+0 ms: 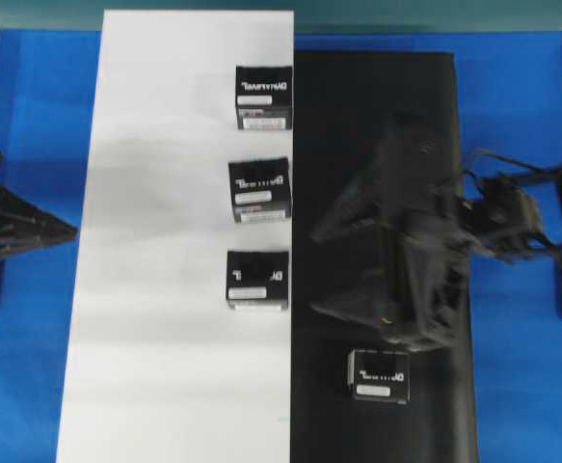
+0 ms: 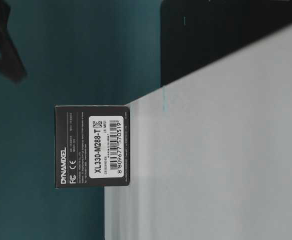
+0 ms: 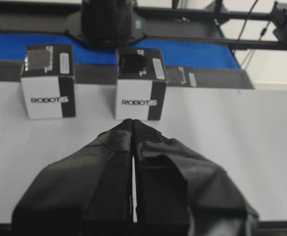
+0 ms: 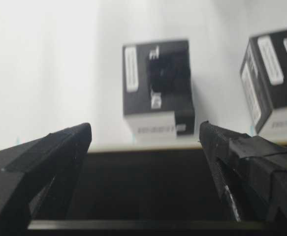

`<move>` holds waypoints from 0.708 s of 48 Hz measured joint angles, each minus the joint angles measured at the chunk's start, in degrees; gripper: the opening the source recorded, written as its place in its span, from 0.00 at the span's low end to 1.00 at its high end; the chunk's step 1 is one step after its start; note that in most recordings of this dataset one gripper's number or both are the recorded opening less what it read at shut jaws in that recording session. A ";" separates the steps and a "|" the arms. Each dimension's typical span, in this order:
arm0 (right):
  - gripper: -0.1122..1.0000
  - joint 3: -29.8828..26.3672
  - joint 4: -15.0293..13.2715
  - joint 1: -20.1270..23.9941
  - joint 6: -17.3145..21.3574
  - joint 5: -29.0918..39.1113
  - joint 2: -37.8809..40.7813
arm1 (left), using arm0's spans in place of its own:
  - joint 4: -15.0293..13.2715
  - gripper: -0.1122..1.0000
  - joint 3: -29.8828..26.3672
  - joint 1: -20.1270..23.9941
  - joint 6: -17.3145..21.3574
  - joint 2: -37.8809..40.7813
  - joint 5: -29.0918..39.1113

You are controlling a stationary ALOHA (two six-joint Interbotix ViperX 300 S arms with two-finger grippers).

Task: Place the box from the black base onto the white base.
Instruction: 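Open the right gripper and withdraw it to the right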

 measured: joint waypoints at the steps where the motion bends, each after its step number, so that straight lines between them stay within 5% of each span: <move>1: 0.98 0.70 0.00 0.18 0.00 -0.26 -0.70 | 0.00 0.08 0.09 0.00 0.09 0.00 0.00; 34: 0.98 17.49 -0.09 3.87 0.00 -1.67 -20.39 | 0.00 0.08 0.00 -0.09 0.00 0.00 0.00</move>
